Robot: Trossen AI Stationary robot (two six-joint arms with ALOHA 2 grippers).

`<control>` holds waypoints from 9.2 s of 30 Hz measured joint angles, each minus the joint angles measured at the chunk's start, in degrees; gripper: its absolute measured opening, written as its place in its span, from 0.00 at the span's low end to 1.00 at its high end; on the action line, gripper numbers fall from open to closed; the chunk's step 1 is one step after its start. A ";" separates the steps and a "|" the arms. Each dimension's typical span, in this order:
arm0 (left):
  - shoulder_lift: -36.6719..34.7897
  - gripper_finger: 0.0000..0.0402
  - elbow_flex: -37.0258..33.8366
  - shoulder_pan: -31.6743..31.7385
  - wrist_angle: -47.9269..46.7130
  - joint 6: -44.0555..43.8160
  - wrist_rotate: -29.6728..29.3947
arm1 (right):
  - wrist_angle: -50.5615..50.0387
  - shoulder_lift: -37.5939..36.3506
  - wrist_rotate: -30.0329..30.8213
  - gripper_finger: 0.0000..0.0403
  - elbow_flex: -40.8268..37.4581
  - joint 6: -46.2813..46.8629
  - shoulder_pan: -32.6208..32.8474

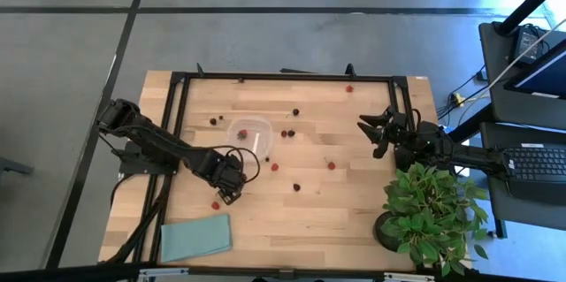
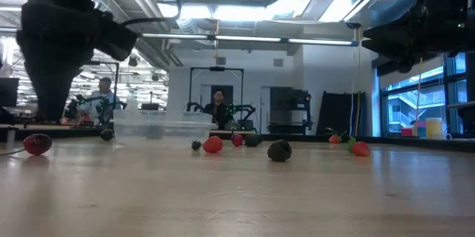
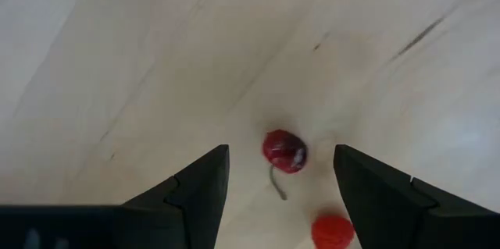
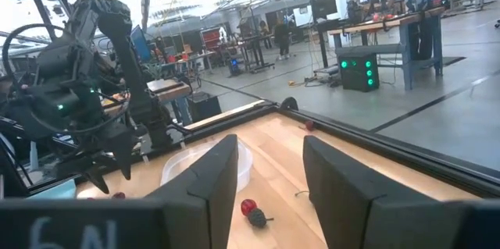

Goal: Pick and placing Produce into tupperware
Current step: Put the bottom red cherry into the transparent container, then put the bottom raspberry into the transparent container

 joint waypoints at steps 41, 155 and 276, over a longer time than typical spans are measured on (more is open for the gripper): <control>0.26 0.56 -7.50 -1.40 9.79 -2.60 0.33 | 0.01 0.00 0.00 0.37 0.00 -0.26 0.00; -1.86 0.48 12.29 21.66 -13.07 24.10 -5.89 | -1.95 -0.02 0.02 0.37 0.00 -3.10 0.00; 8.79 0.26 -0.41 -14.71 5.12 21.58 0.39 | -4.28 -0.02 -0.02 0.37 0.00 4.51 0.02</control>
